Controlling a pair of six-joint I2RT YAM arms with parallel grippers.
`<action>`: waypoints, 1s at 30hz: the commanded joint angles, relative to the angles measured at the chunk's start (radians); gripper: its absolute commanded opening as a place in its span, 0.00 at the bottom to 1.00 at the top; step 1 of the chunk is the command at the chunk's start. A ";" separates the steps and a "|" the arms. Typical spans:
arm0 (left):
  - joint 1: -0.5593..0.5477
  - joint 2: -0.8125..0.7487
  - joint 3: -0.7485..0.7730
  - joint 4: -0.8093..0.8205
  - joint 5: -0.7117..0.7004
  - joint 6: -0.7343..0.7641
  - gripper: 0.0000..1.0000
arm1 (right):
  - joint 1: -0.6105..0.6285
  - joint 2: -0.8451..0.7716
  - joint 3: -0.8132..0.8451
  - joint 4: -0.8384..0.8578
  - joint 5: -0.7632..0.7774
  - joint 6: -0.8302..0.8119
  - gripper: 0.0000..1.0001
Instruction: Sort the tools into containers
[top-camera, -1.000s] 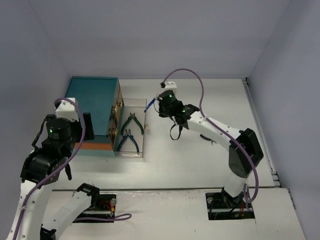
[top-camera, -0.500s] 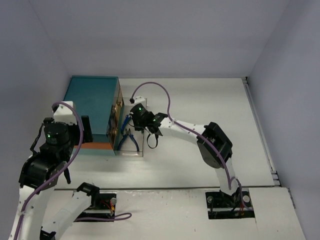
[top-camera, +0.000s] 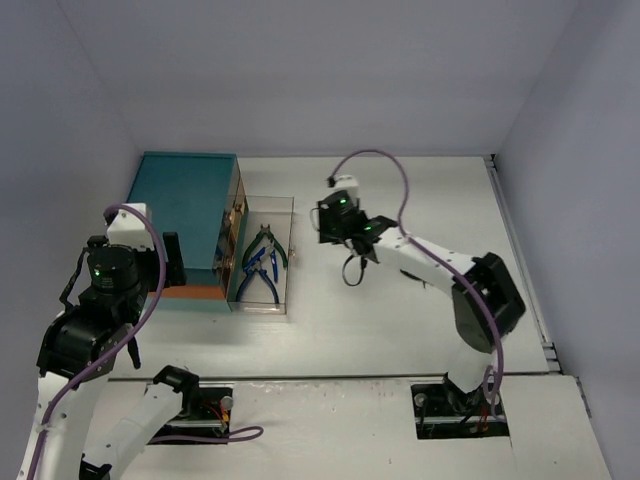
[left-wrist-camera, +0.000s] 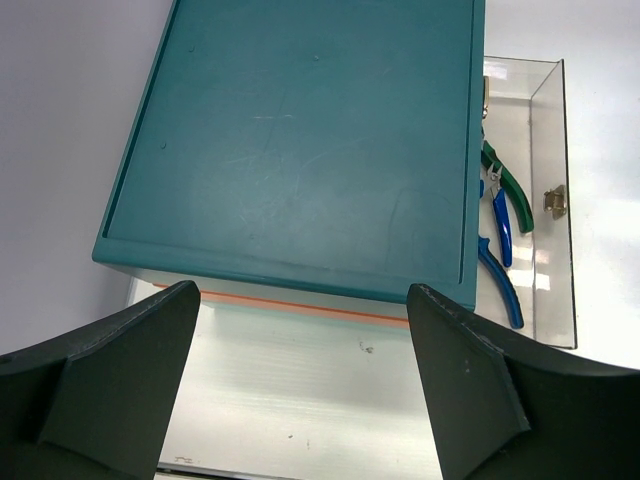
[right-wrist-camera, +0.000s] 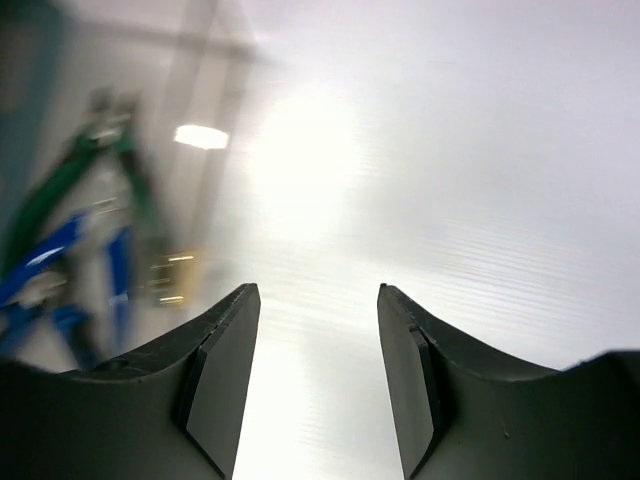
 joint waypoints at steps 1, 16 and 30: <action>0.004 0.022 0.040 0.035 0.023 -0.003 0.81 | -0.164 -0.176 -0.148 -0.055 0.108 0.031 0.48; 0.003 0.045 0.023 0.040 0.038 0.008 0.81 | -0.441 -0.259 -0.383 -0.178 -0.107 -0.132 0.45; 0.003 0.064 0.026 0.042 0.046 0.005 0.81 | -0.467 -0.089 -0.345 -0.207 -0.177 -0.171 0.39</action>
